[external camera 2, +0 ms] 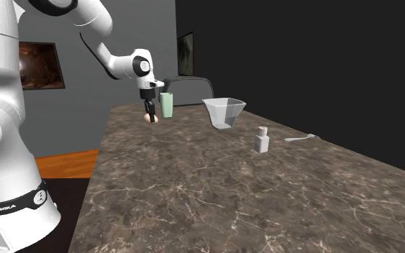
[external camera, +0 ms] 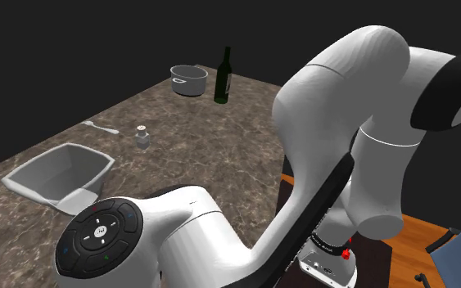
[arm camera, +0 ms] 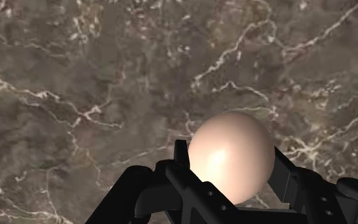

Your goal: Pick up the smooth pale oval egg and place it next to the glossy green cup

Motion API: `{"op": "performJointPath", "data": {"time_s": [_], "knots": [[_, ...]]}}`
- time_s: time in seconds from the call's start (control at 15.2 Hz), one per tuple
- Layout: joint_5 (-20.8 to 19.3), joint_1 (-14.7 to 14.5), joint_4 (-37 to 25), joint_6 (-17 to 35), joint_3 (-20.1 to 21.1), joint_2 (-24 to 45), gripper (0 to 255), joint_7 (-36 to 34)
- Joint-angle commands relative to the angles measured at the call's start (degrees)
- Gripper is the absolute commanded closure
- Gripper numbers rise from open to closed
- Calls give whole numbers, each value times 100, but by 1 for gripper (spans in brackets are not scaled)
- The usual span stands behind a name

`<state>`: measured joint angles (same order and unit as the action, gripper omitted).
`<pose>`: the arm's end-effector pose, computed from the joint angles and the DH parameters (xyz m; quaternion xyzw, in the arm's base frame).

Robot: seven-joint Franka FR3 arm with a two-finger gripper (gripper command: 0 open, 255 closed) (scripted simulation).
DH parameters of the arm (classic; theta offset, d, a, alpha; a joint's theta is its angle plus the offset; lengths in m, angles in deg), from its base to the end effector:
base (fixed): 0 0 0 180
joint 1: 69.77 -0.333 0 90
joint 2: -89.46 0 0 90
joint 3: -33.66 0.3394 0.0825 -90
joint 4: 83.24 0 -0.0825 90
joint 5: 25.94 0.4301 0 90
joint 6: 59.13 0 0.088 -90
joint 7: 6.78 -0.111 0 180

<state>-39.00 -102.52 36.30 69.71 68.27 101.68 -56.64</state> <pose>0.2475 0.5592 0.3293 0.9756 0.2179 0.0225 0.0170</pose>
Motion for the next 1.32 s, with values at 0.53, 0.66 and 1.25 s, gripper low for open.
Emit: {"op": "performJointPath", "data": {"time_s": [0.53,0.66,1.25], "knots": [[-45,-16,-4,42,-13,53,0,-34],[-45,-16,-4,42,-13,53,0,-34],[334,61,-291,-580,103,-380,0,221]]}}
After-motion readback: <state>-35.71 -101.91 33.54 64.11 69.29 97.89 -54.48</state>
